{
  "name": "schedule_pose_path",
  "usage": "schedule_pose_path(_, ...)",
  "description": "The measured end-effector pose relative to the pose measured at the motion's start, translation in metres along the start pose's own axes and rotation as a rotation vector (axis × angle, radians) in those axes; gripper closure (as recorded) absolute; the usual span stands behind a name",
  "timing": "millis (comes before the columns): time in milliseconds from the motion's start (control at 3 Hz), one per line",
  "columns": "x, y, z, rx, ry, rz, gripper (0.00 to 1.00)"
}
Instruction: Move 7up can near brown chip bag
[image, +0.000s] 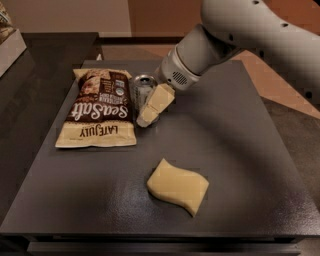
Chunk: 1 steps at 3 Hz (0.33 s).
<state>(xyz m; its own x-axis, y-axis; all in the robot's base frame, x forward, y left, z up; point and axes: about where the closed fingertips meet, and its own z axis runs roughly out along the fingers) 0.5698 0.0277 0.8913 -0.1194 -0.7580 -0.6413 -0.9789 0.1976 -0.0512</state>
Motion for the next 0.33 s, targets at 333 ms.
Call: schedule_pose_path(333, 0.0000, 0.0000, 0.0001, 0.000, 0.000, 0.000, 0.00)
